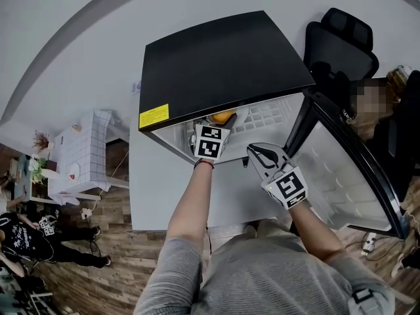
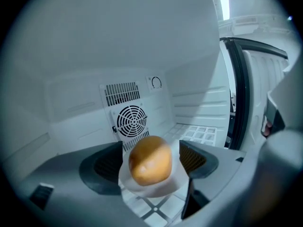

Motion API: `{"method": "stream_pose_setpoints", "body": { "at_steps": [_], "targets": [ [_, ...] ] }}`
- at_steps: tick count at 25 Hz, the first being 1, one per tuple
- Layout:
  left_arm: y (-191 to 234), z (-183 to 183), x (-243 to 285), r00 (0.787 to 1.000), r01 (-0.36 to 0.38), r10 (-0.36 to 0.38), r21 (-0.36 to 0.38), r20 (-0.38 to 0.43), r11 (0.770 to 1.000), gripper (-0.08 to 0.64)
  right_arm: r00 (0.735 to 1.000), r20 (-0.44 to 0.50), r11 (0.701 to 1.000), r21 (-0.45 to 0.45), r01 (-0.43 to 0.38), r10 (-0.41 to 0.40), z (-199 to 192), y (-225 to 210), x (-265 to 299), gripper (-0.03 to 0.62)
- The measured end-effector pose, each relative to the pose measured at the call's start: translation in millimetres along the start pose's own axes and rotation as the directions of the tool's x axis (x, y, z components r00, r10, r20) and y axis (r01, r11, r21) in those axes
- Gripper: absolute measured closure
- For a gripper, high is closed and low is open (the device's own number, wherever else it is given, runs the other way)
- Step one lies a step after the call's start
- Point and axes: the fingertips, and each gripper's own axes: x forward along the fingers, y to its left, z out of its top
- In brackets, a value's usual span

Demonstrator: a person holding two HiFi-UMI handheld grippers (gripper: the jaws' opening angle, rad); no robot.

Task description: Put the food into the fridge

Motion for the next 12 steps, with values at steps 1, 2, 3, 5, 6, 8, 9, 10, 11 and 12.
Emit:
{"method": "stream_pose_setpoints", "body": {
  "at_steps": [1,2,3,5,6,8,9,10,11,12],
  "targets": [
    [-0.9,2.3,-2.6,1.000,0.001,-0.001,0.002,0.010,1.000,0.196,1.000,-0.002,1.000,-0.001,0.000,0.000,0.1,1.3,0.0,0.578],
    [-2.3,4.4,-5.3,1.000,0.003,-0.003,0.004,0.020,1.000,0.196,1.000,-0.003,1.000,-0.002,0.000,0.000,0.4,2.6,-0.1,0.578],
    [-4.0,6.2,-8.1,1.000,0.005,-0.005,0.004,0.028,1.000,0.196,1.000,-0.004,1.000,-0.003,-0.001,0.001,0.4,3.8,-0.1,0.578],
    [-7.3,10.5,-14.6,0.999,0.008,-0.008,-0.001,0.046,1.000,0.196,1.000,-0.005,1.000,-0.006,-0.003,0.002,0.7,6.2,-0.3,0.578],
    [-8.5,13.9,-18.7,0.998,0.007,-0.007,-0.001,0.060,1.000,0.196,1.000,-0.004,1.000,-0.006,-0.002,0.002,1.4,7.2,-0.4,0.578],
    [-10.2,23.6,-29.4,0.996,-0.004,0.003,0.011,0.094,1.000,0.196,1.000,0.000,1.000,-0.006,0.004,-0.004,3.8,8.3,-1.3,0.578],
    [-11.3,28.0,-35.2,0.994,-0.010,0.008,0.020,0.111,1.000,0.198,1.000,0.002,1.000,-0.007,0.009,-0.009,5.2,8.2,-2.2,0.578],
    [-12.8,31.2,-40.7,0.992,-0.013,0.009,0.029,0.124,0.999,0.198,1.000,0.003,1.000,-0.008,0.014,-0.014,6.7,8.0,-3.2,0.578],
    [-14.8,33.6,-46.1,0.991,-0.014,0.009,0.037,0.137,0.999,0.198,1.000,0.005,1.000,-0.011,0.019,-0.019,8.3,7.7,-4.4,0.578],
    [-17.1,35.3,-51.3,0.989,-0.014,0.007,0.044,0.148,0.999,0.198,1.000,0.007,1.000,-0.015,0.022,-0.022,10.2,7.6,-5.5,0.578]
  ]
}}
